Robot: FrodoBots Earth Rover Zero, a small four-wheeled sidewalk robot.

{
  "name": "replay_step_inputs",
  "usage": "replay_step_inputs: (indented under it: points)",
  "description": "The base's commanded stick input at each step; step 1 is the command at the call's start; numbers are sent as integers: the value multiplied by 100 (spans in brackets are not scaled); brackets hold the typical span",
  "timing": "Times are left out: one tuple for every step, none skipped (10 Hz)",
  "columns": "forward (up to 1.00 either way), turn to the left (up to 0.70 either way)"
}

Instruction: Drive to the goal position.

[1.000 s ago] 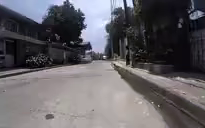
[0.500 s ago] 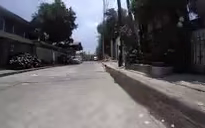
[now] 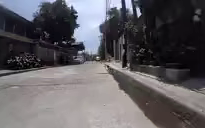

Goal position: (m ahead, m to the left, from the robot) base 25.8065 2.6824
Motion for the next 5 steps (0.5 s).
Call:
replay_step_inputs:
  points:
    - [100, -4]
    - [100, -3]
    - [100, -3]
    - [100, -3]
    - [100, -3]
